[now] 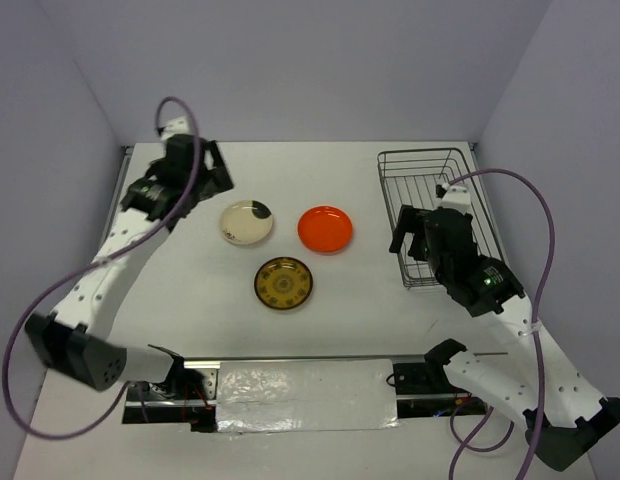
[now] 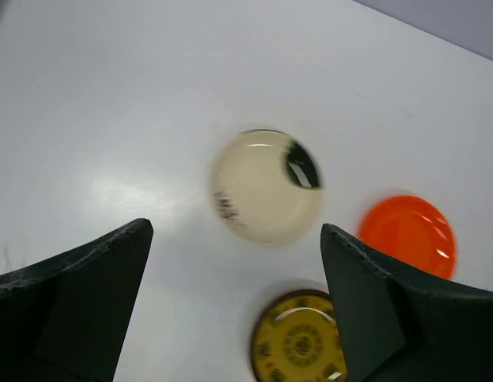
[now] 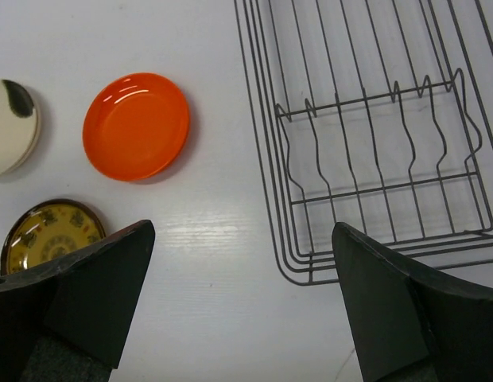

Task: Unload the plates from the dish rack

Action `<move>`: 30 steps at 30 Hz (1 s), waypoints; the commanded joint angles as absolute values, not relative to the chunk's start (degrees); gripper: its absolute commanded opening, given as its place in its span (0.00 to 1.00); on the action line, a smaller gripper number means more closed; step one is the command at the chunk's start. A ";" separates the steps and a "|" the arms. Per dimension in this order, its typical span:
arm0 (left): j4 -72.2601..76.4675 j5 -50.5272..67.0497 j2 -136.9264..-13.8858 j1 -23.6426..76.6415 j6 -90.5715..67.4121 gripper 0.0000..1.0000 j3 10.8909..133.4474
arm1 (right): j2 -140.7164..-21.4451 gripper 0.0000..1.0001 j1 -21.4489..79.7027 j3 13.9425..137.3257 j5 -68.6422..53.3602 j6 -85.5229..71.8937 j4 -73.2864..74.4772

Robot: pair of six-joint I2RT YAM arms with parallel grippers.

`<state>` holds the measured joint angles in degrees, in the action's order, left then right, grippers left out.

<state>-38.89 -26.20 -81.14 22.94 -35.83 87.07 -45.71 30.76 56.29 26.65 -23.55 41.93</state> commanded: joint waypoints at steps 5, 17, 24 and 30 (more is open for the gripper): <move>-43.24 -26.01 -59.26 6.07 -27.08 0.99 71.38 | -42.48 1.00 27.34 60.55 25.04 -17.32 43.15; -44.03 -26.72 -35.60 4.57 -27.51 1.00 57.13 | -30.15 1.00 27.33 63.10 26.54 -14.15 49.74; -42.37 -26.54 -33.84 4.66 -27.60 0.99 53.88 | -29.88 1.00 27.33 61.26 26.10 -15.03 49.13; -41.75 -26.63 -32.79 4.66 -28.04 1.00 52.65 | -29.79 1.00 27.33 59.94 26.19 -15.29 48.34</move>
